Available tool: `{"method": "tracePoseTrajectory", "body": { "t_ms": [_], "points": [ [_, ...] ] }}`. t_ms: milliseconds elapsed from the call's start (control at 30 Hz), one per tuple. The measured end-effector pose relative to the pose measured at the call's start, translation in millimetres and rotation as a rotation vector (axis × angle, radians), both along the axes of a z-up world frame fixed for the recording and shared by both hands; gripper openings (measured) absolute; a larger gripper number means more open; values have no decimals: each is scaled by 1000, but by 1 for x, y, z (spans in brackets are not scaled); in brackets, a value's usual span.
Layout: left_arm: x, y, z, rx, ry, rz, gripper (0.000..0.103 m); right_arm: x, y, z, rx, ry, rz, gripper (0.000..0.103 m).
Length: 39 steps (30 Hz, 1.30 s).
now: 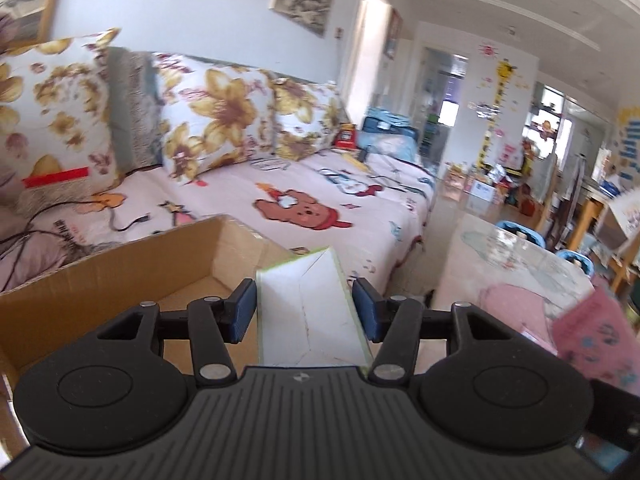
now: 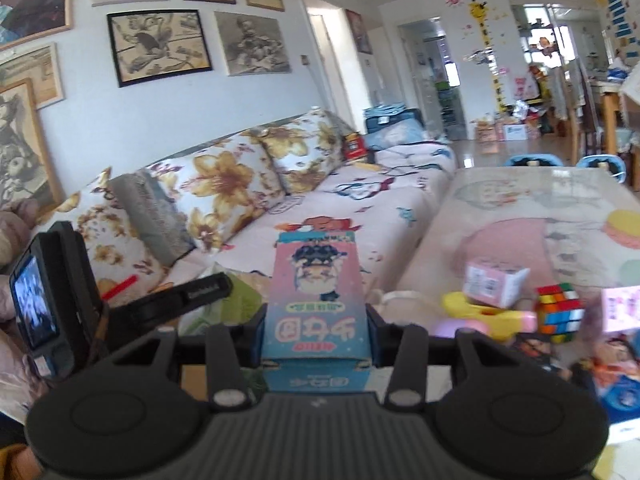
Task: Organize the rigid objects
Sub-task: 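Carry both boxes into the cardboard box and open both tools, then move both tools back over the items on the table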
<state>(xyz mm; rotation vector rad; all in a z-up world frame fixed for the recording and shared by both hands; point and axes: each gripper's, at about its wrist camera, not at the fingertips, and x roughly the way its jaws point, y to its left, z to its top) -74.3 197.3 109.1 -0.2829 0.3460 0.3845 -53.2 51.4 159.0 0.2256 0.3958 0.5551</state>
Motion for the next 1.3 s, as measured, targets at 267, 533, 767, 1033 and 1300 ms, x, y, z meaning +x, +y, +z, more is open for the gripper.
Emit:
{"method": "tracePoseTrajectory", "body": {
  "t_ms": [267,533,767,1033,1300],
  "points": [
    [-7,33,-4,-29,91,171,34,54,56,-10,42,71,121,45],
    [-19,69,-3,-58,130,338,39,77,94,-22,1,97,232,59],
    [-30,74,5,-11,127,356,91,66,94,-17,-64,56,159,83],
    [-29,61,9,26,128,306,103,42,52,-18,-136,20,-38,94],
    [-26,62,7,25,120,200,103,5,17,-36,-152,29,-146,100]
  ]
}}
